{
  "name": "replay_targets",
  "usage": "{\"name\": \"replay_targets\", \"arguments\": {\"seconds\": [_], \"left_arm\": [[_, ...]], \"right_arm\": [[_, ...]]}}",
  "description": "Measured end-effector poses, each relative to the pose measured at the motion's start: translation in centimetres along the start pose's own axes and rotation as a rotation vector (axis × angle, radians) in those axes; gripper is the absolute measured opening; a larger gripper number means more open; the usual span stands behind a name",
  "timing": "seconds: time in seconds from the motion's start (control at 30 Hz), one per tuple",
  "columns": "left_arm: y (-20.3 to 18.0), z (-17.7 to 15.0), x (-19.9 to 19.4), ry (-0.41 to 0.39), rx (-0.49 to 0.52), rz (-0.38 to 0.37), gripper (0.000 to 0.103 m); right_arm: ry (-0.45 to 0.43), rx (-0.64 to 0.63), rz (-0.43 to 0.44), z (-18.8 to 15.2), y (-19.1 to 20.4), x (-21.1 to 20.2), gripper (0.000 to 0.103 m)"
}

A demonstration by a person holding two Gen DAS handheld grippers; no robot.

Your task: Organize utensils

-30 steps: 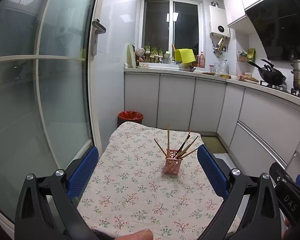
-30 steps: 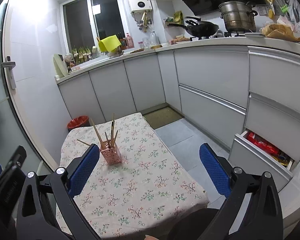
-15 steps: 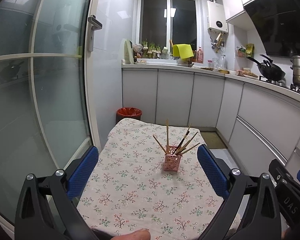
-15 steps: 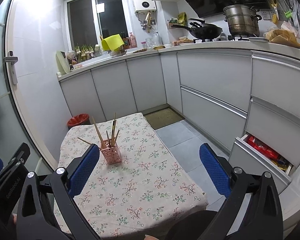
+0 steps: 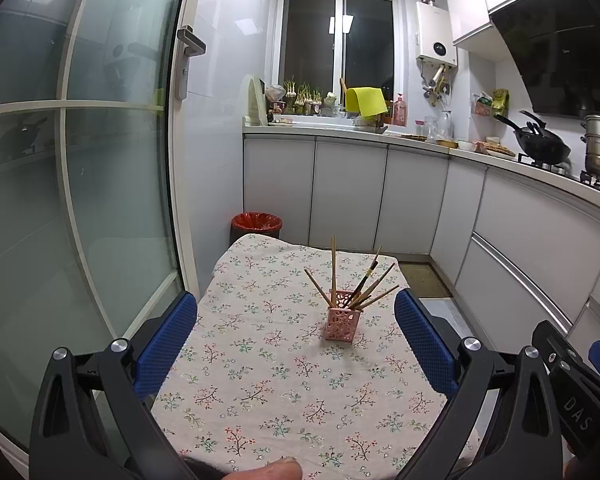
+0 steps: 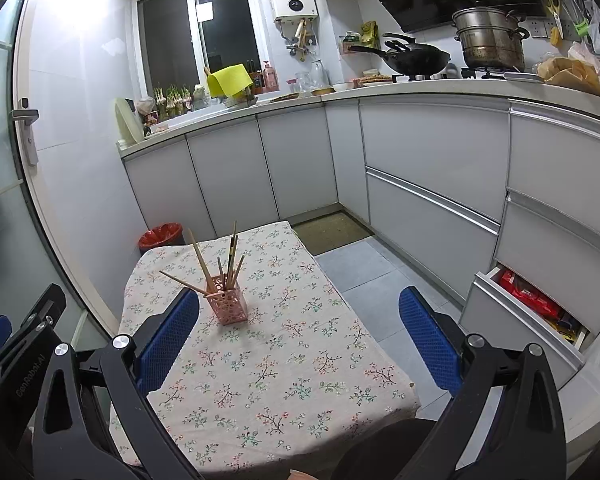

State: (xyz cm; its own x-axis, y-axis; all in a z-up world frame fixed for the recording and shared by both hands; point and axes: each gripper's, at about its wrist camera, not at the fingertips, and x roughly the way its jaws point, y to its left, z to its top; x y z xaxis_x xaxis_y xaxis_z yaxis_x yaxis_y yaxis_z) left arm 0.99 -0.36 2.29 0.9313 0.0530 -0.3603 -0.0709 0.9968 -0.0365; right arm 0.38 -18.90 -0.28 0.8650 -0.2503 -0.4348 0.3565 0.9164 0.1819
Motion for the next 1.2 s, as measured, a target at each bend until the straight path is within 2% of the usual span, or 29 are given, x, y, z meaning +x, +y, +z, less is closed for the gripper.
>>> {"name": "replay_targets", "arguments": {"seconds": [1.2], "left_arm": [[0.45,-0.27,0.72,0.013,-0.003,-0.005,0.096]], "right_arm": [[0.021,0.011,0.008,-0.37,-0.01,0.38,0.096]]}}
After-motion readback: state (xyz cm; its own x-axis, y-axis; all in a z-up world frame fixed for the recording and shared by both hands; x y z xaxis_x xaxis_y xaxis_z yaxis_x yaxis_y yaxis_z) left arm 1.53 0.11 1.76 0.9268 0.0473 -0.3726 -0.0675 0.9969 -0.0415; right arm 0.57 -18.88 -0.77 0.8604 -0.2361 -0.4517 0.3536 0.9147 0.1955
